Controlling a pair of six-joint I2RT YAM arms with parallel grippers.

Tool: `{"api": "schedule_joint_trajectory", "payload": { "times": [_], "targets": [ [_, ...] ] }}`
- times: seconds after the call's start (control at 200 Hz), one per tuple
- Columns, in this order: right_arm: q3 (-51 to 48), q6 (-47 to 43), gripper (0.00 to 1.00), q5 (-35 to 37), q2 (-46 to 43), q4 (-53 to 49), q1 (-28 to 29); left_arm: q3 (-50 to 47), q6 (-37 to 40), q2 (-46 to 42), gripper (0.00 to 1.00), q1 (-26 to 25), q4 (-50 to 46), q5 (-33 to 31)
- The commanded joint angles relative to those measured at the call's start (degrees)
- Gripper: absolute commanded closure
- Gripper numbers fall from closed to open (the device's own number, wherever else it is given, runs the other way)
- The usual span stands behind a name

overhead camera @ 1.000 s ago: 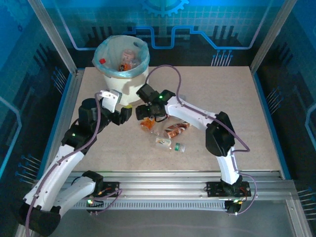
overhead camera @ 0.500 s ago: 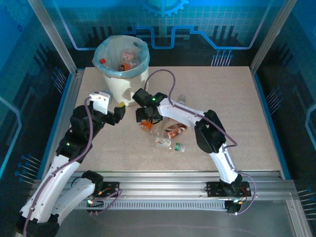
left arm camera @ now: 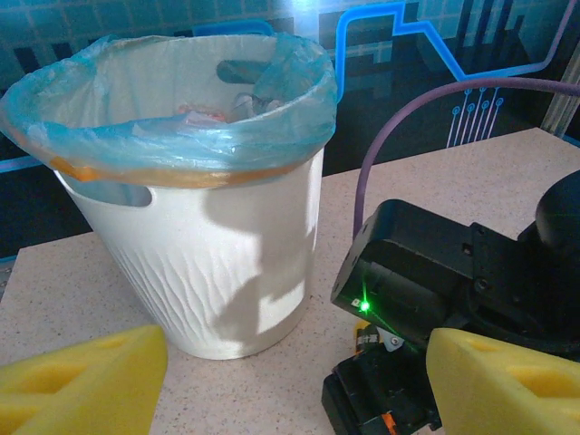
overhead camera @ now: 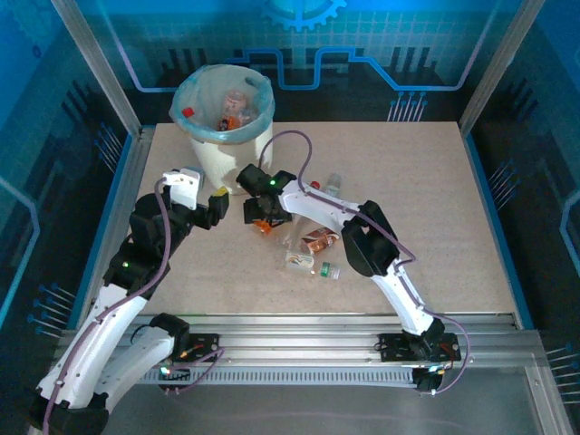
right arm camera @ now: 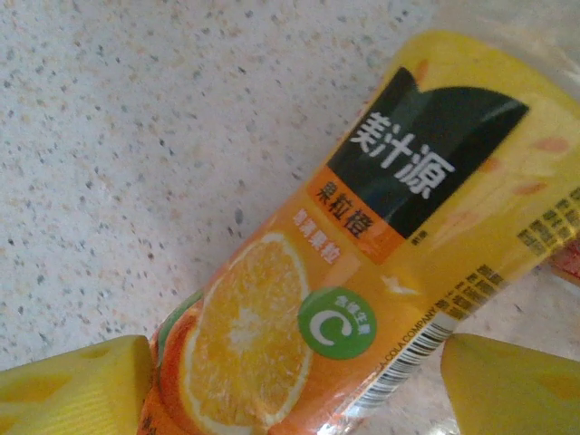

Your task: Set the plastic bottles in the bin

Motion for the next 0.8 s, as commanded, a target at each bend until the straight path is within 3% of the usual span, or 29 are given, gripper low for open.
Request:
{"api": "schedule_joint_trajectory", "payload": {
  "times": [0.0,0.295,0.43,0.675,0.795],
  "targets": [
    [2.5,2.0,0.16,-0.7,3.4,-1.6,0.6,-1.0,0.1,-0.9,0.23,-0.3,1.8,-1.3],
    [5.3,3.6,0.16,-1.1,6.4,-1.9,0.7,-1.8,0.5,-0.4,0.23,-0.1,2.6,-1.6],
    [6.1,3.1,0.22,-1.5,6.8,-2.6,0.8,-1.8,0.6,-0.4,0.22,-0.1,2.5,-2.2],
    [-0.6,2.8,0.35,-1.5,0.2,0.8,2.1,-1.3,0.2,-0.7,0.23,0.0,2.3,-3.6],
    [-4.8,2.8,0.36,-2.4,-4.5,3.5,3.1,-1.1,-0.3,-0.8,0.22,0.0,2.3,-4.5]
  ]
}}
